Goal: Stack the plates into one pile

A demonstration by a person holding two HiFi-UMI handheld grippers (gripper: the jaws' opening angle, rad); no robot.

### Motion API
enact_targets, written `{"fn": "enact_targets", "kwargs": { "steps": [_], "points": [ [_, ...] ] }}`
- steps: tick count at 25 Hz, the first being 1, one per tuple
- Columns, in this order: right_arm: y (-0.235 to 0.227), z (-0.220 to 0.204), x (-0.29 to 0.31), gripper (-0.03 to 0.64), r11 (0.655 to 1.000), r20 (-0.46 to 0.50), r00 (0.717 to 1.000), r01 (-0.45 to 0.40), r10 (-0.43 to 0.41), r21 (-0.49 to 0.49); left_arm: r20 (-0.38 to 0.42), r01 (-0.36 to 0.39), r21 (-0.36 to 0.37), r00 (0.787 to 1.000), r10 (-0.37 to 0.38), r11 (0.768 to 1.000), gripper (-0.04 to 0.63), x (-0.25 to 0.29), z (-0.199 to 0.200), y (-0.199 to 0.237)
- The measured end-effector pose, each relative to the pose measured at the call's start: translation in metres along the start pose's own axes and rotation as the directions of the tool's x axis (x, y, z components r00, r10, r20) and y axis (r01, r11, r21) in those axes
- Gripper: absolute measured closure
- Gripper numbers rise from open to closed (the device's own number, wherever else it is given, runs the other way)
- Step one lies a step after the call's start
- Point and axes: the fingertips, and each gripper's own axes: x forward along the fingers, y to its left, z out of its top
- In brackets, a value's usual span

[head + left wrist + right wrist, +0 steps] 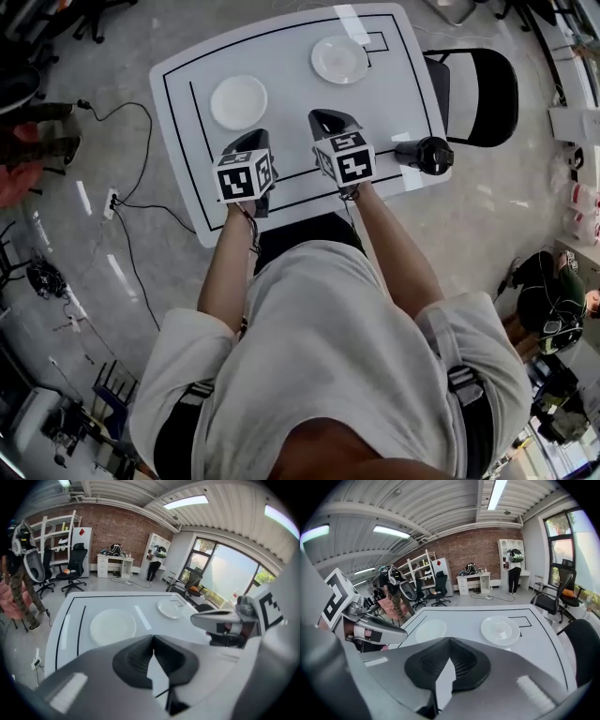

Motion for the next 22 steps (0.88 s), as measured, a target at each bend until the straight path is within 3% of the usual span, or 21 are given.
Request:
{"fn": "enact_targets", "kwargs": {
  "steps": [5,9,12,15,19,22],
  "points": [
    [-0.012,-0.004,-0.022,0.618,0.998,-0.037,0.998,0.060,-0.059,0.027,-0.035,0.055,0.030,0.998,-0.054,0.998,0.592,-0.003,0.010,-0.014],
    [-0.028,-0.004,-0.030,0.618,0.990,-0.030,0.991,0.135,-0.134,0.048,-0.016,0.121,0.110,0.993,-0.120,0.987,0.592,0.003,0.038,-0.026],
    [-0.039,0.004,-0.034,0.618,0.980,-0.023,0.984,0.178,-0.177,0.086,-0.040,0.210,0.107,0.978,-0.207,0.972,0.592,0.015,0.048,-0.035],
    [-0.042,0.010,-0.036,0.618,0.984,-0.062,0.985,0.164,-0.160,0.065,-0.116,0.290,0.115,0.954,-0.277,0.950,0.592,0.021,0.051,-0.046],
    [-0.076,0.015,-0.020,0.617,0.979,-0.080,0.983,0.174,-0.166,0.110,-0.122,0.289,0.192,0.955,-0.269,0.938,0.592,0.039,0.081,-0.053],
    [-0.111,0.022,0.010,0.617,0.965,-0.076,0.977,0.208,-0.198,0.158,-0.096,0.259,0.147,0.964,-0.247,0.955,0.592,0.074,0.102,-0.048]
  ]
}}
